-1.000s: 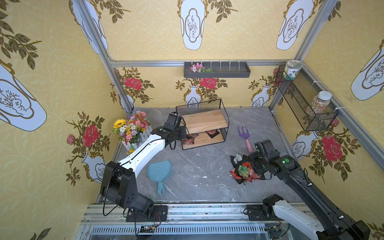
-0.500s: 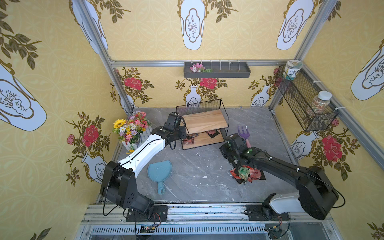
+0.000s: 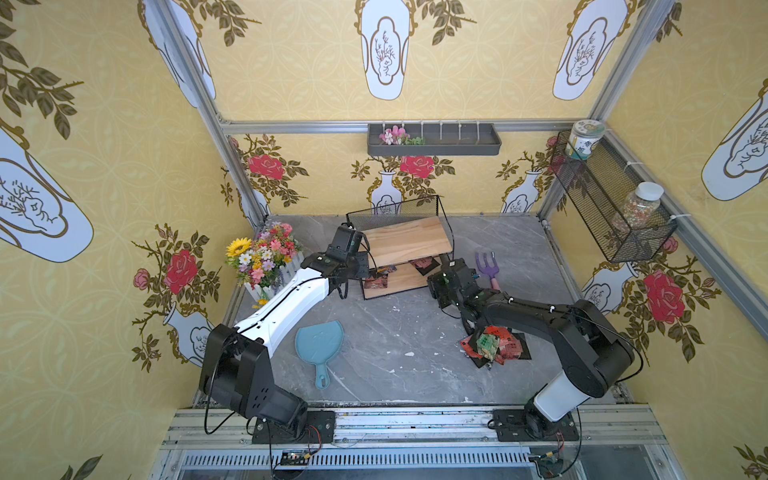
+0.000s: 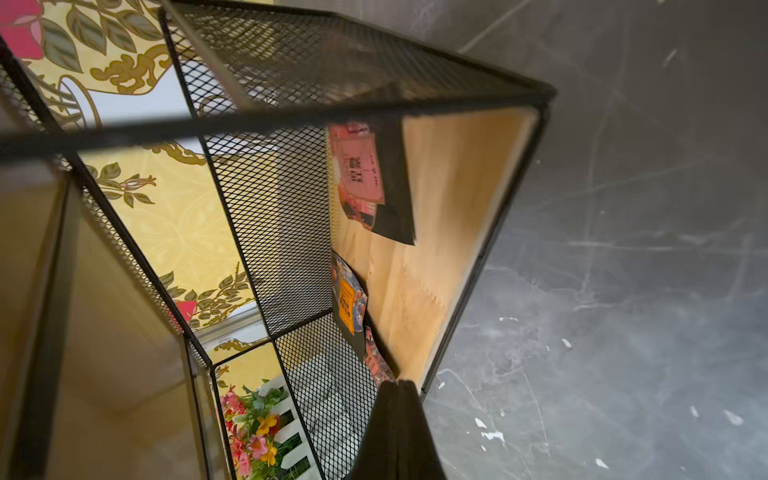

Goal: Remove the tea bags from the shelf
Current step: Pick up the tea bag from the shelf.

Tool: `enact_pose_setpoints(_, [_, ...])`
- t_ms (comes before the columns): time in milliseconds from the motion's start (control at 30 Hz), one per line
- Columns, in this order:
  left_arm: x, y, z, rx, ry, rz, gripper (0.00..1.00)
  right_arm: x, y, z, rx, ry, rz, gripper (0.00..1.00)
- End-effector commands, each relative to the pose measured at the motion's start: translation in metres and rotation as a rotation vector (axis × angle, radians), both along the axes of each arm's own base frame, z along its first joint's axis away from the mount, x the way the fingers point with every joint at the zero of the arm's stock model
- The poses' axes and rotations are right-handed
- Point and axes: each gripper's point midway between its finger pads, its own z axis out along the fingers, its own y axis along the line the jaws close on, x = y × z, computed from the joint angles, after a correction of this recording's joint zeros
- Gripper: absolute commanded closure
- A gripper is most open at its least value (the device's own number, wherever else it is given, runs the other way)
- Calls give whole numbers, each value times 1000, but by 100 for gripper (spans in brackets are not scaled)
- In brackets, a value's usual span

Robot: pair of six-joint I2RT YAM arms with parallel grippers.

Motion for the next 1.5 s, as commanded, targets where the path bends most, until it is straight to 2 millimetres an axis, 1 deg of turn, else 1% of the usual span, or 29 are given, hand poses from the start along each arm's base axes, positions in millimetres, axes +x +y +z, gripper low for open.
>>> enact_pose_setpoints(0, [-3,-7,-5,-64,40,20,96,10,-2,5,42,-44,-66,98])
enact_pose_setpoints(67, [-3,-8,-3,-73,40,18,97,12,-7,-1,65,-54,-108,95])
enact_pose_setpoints(133, [-8,-21,-2,-72,38,-13,97,15,-8,-4,92,-72,-140,93])
enact_pose_setpoints(200, [-8,-23,-2,-71,38,-22,97,21,-10,-6,116,-98,-161,92])
enact_pose_setpoints(367, [-7,-29,1,-52,36,-37,98,37,-7,-12,175,-142,-196,90])
enact_pose_setpoints(433, [-8,-31,2,-44,33,-39,100,44,-3,-15,191,-157,-204,90])
enact_pose_setpoints(733, [-12,-32,-7,5,40,-45,100,62,3,-29,208,-151,-260,88])
enact_pose_setpoints(833, [-14,-32,-10,7,49,-45,100,66,1,-36,206,-143,-286,88])
enact_pose_setpoints(900, [-16,-31,-12,11,53,-46,100,69,-4,-42,211,-141,-314,88])
enact_pose_setpoints(1033, [-17,-32,-14,14,56,-51,100,78,-5,-46,214,-144,-329,88])
enact_pose_setpoints(1167, [-17,-34,-16,18,59,-60,100,81,-1,-53,214,-134,-342,88])
enact_pose_setpoints(1367, [-18,-34,-15,21,56,-63,100,86,2,-55,218,-116,-367,88])
enact_pose_setpoints(1467, [-19,-34,-16,20,61,-64,100,83,2,-65,212,-74,-394,89])
